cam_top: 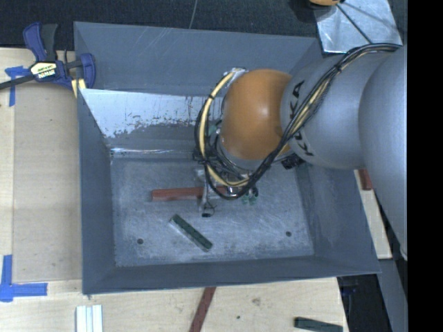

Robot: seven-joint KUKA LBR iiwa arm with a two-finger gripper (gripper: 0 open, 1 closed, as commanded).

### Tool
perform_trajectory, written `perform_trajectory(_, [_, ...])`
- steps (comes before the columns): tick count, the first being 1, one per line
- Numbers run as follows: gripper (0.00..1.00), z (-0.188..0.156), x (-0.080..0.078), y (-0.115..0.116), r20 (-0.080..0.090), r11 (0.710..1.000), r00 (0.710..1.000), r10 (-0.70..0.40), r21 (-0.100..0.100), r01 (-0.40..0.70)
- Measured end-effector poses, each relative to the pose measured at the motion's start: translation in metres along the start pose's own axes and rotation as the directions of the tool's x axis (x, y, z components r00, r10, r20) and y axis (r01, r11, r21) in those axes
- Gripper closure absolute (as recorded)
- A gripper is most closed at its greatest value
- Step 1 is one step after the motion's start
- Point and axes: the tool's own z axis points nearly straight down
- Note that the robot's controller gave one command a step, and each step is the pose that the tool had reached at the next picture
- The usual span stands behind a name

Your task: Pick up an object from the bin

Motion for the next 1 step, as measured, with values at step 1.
perform_trajectory(1, [1.00, -0.1014, 0.0517, -0.0352, 0.000, 1.000, 1.000, -0.010, -0.002, 0.010])
